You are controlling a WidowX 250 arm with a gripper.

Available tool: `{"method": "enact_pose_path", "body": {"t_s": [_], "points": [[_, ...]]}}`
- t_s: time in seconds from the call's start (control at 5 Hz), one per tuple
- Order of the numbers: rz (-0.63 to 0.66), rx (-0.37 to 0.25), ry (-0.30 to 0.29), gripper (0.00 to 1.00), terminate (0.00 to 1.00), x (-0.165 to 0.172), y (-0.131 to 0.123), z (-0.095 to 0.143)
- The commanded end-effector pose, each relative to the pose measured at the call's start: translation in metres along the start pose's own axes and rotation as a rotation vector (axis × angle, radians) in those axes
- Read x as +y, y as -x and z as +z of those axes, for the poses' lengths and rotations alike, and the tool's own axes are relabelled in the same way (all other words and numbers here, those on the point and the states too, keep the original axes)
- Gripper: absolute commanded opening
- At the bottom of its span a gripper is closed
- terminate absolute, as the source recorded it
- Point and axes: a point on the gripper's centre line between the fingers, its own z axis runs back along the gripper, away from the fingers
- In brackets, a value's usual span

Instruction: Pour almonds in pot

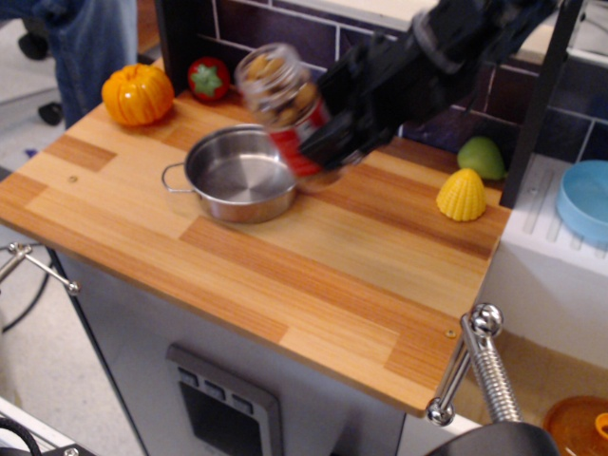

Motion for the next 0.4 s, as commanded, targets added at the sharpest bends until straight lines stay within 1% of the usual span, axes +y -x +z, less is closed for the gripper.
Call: {"method": "enact_pose_path", "body": {"t_s": [0.0,0.2], "points": [[0.074,-0.361,-0.062,0.0,0.0,0.031,0.02,0.028],[0.063,-0.559,-0.019,0.0,0.0,0.045,0.031,0.03]]}}
